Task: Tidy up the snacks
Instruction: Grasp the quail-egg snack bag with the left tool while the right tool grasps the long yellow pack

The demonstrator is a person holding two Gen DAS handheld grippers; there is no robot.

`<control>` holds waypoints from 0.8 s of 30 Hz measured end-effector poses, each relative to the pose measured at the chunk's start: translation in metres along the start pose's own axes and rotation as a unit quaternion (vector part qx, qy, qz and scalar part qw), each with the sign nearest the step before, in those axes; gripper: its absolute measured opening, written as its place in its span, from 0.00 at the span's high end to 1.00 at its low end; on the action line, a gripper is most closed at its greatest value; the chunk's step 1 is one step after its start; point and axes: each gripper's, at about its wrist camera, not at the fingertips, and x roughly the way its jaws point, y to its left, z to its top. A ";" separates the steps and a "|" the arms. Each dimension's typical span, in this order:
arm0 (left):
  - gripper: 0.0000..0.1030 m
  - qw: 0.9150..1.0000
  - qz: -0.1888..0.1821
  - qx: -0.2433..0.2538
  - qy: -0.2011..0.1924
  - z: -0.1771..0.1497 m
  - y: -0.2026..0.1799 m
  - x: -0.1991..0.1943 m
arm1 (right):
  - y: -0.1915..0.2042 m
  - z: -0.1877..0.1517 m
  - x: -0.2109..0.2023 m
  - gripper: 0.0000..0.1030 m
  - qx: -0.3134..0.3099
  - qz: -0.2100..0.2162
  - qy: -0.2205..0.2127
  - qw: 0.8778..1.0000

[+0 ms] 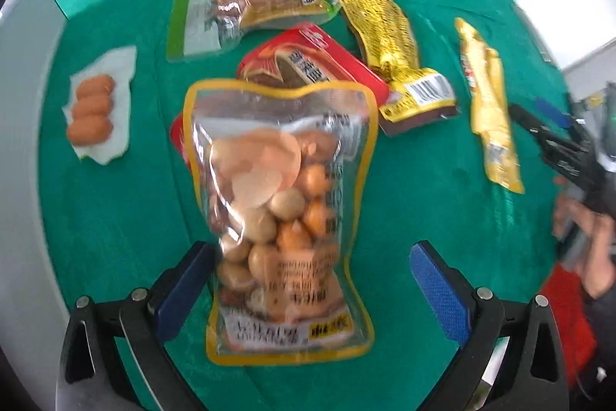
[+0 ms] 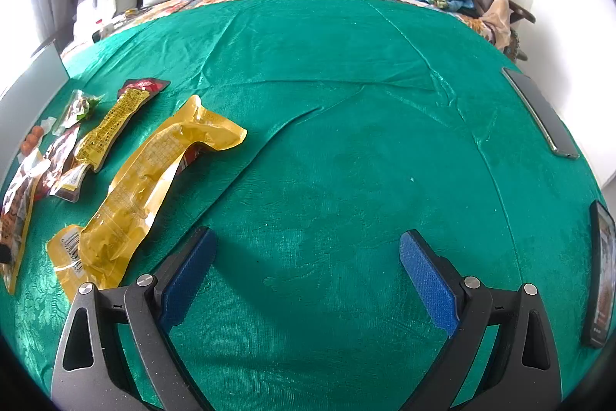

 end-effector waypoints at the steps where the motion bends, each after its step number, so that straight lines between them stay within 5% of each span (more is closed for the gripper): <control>1: 0.00 1.000 0.023 0.005 -0.005 0.000 -0.007 0.003 | 0.000 0.000 0.000 0.05 0.000 0.000 0.000 1.000; 3: 0.00 0.997 0.064 0.026 -0.020 -0.004 -0.021 0.010 | 0.000 0.000 0.000 0.05 0.000 0.000 0.000 1.000; 11: 0.00 0.990 0.061 0.022 -0.125 -0.034 -0.028 0.010 | 0.000 0.000 0.002 0.05 0.001 0.001 -0.001 1.000; 17: 0.00 0.988 0.061 0.023 -0.138 -0.043 -0.028 0.012 | 0.000 -0.001 0.002 0.05 0.001 0.001 -0.001 1.000; 24: 0.00 0.992 0.055 0.042 -0.108 -0.017 -0.018 0.008 | 0.000 -0.001 0.002 0.05 0.002 0.001 -0.002 1.000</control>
